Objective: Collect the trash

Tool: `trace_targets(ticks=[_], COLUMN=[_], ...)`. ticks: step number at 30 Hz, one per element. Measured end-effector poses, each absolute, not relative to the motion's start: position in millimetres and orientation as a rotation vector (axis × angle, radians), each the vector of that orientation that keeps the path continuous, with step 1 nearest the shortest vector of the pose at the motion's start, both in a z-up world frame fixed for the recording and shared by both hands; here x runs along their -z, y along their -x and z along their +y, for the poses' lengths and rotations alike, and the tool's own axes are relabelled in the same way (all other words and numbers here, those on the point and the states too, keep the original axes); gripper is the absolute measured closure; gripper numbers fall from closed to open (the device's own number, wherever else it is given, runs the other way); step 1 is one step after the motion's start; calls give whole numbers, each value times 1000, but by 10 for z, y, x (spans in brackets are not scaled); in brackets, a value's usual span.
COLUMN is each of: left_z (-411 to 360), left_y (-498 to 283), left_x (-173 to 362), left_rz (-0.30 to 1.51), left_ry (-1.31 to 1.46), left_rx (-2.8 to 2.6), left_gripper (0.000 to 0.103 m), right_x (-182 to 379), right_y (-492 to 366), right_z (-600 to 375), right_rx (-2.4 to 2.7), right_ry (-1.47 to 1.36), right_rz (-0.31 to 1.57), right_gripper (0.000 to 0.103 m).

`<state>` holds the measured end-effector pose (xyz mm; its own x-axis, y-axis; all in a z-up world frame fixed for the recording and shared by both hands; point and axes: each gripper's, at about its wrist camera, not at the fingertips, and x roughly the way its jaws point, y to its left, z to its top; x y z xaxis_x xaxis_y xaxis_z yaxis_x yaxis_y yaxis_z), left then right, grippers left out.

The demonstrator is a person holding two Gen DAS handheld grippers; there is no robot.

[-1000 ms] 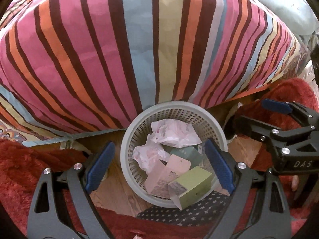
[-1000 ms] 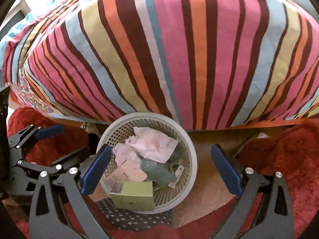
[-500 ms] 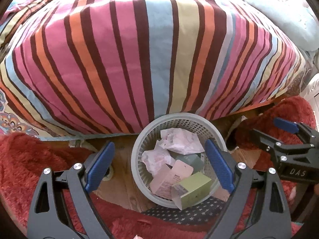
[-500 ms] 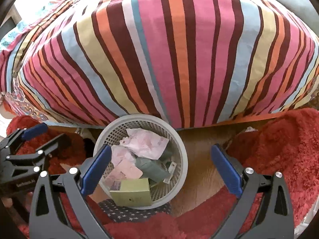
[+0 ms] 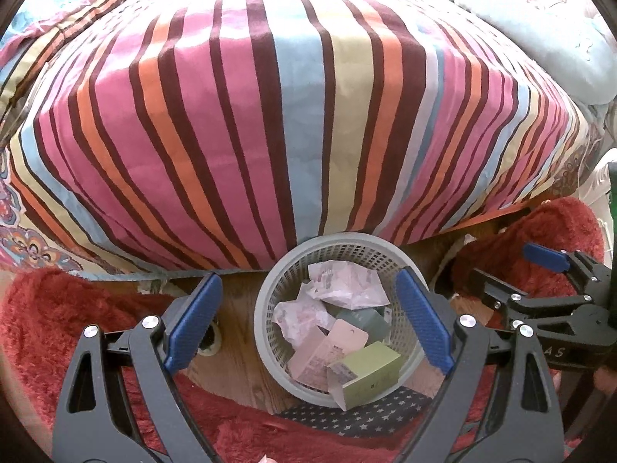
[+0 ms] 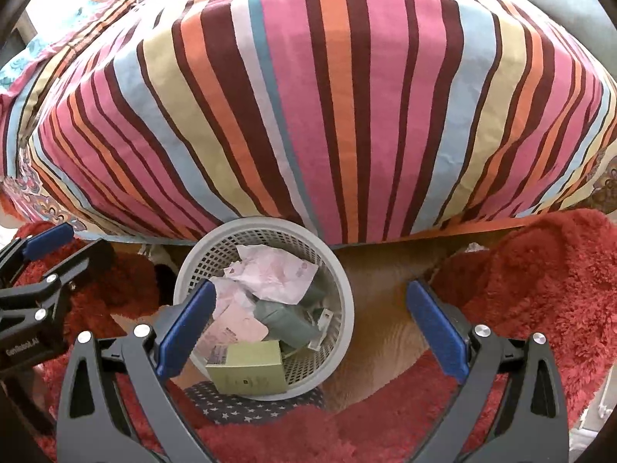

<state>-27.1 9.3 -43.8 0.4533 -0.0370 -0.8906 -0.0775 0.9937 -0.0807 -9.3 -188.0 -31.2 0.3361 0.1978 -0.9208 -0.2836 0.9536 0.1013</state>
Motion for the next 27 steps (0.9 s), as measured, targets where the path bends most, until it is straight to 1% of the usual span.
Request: trace_targets(ticks=[16, 25, 27], left_z=[105, 96, 75], left_y=[250, 281, 277], left_x=[468, 418, 418], left_rz=[1115, 1074, 1082], left_ry=[103, 99, 62], left_rx=[-33, -29, -68], left_gripper=[14, 14, 14], right_x=[335, 358, 362], right_y=[87, 93, 96], right_z=[-1868, -1860, -1856], right_rx=[-317, -316, -316], right_ry=[96, 103, 103], right_rz=[1203, 1200, 1201], right_gripper=[8, 8, 8])
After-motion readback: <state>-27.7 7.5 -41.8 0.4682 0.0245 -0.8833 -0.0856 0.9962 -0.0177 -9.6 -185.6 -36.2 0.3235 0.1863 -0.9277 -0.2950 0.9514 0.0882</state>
